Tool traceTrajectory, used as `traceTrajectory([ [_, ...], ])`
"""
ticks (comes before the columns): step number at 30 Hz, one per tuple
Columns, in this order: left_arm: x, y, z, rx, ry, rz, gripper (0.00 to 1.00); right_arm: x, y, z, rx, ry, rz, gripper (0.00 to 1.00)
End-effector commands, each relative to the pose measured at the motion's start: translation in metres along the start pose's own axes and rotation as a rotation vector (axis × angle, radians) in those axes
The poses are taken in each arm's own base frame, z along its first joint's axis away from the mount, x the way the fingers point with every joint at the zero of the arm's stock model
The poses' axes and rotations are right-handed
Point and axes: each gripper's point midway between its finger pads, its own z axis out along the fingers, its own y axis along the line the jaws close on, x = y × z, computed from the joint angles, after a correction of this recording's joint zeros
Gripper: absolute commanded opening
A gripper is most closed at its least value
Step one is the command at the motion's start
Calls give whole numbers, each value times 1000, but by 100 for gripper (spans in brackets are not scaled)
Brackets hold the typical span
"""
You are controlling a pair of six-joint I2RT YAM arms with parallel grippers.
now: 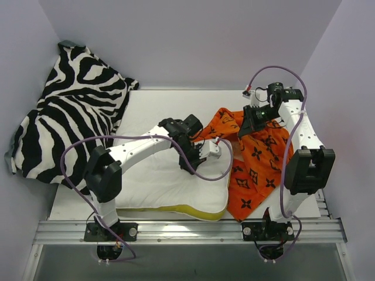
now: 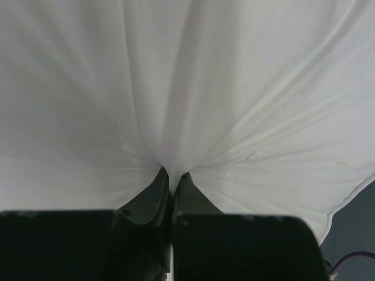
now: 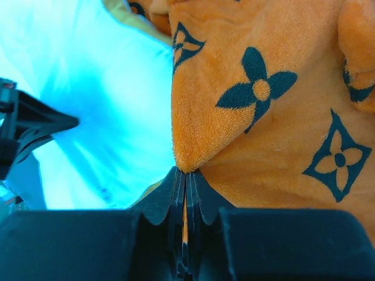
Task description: Put the pillow into the pillowcase
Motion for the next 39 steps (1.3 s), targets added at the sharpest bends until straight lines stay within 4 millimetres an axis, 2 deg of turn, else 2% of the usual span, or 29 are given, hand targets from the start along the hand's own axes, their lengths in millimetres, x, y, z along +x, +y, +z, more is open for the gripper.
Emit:
traceTrajectory([
  [1, -60, 19, -16, -71, -126, 35, 0, 9, 28, -15, -69, -13, -5, 0],
  [4, -75, 22, -2, -63, -118, 25, 0, 9, 35, -16, -101, -18, 2, 0],
  [5, -84, 23, -2, -67, -132, 34, 0, 9, 37, -16, -108, -21, 2, 0],
  [6, -85, 24, 9, -52, -117, 37, 0, 8, 39, -16, -121, -22, 11, 0],
  [9, -99, 36, 18, -65, -137, 17, 0, 11, 41, -15, -135, -12, 21, 0],
  [11, -106, 62, 15, -130, -190, -66, 0, 13, 42, -16, -140, -15, 15, 0],
  [12, -100, 77, 19, -151, -193, -120, 0, 18, 40, -14, -140, -5, 22, 0],
  [13, -94, 114, 9, -245, -228, -187, 0, 19, 39, -15, -136, -8, 25, 0],
  [14, -89, 132, 4, -287, -262, -299, 0, 22, 38, -15, -134, -3, 32, 0],
  [15, -77, 146, 4, -309, -281, -370, 0, 25, 35, -13, -129, 4, 42, 0],
  [16, -64, 171, -12, -349, -335, -450, 0, 28, 30, -10, -109, 17, 52, 0],
  [17, -72, 188, -21, -382, -430, -505, 0, 31, 27, -8, -97, 29, 63, 2],
  [18, -74, 194, -31, -406, -471, -509, 0, 34, 22, -6, -80, 41, 71, 14],
  [19, -71, 196, -29, -396, -489, -540, 0, 40, 18, -3, -66, 63, 83, 20],
  [20, -78, 191, -29, -368, -506, -510, 2, 46, 3, -7, -14, 69, 122, 31],
  [21, -83, 185, -30, -344, -512, -488, 28, 49, -3, -7, 7, 67, 134, 50],
  [22, -88, 177, -30, -310, -517, -474, 39, 56, -8, -7, 26, 73, 154, 57],
  [23, -91, 165, -27, -284, -497, -411, 48, 63, -17, -10, 67, 78, 181, 58],
  [24, -98, 151, -33, -260, -503, -364, 62, 66, -19, -11, 77, 78, 176, 58],
  [26, -94, 134, -30, -260, -454, -262, 69, 81, -19, -8, 92, 104, 182, 57],
  [27, -101, 118, -39, -266, -459, -198, 74, 82, -18, -5, 93, 103, 186, 56],
  [29, -91, 104, -35, -274, -415, -102, 79, 91, -14, 4, 81, 120, 201, 56],
  [30, -96, 91, -39, -278, -411, -43, 89, 89, -15, 11, 93, 116, 202, 55],
  [31, -90, 86, -35, -288, -382, -15, 90, 90, -16, 15, 104, 115, 205, 55],
  [32, -83, 80, -26, -288, -342, 44, 90, 90, -22, 23, 124, 106, 200, 55],
  [33, -84, 68, -17, -284, -316, 96, 90, 89, -26, 25, 144, 96, 220, 54],
  [36, -73, 60, 6, -309, -222, 223, 91, 89, -38, 31, 185, 89, 243, 51],
  [37, -81, 52, 17, -322, -222, 278, 91, 90, -39, 34, 183, 98, 259, 50],
  [39, -74, 65, 33, -396, -158, 306, 92, 90, -41, 34, 180, 93, 277, 50],
])
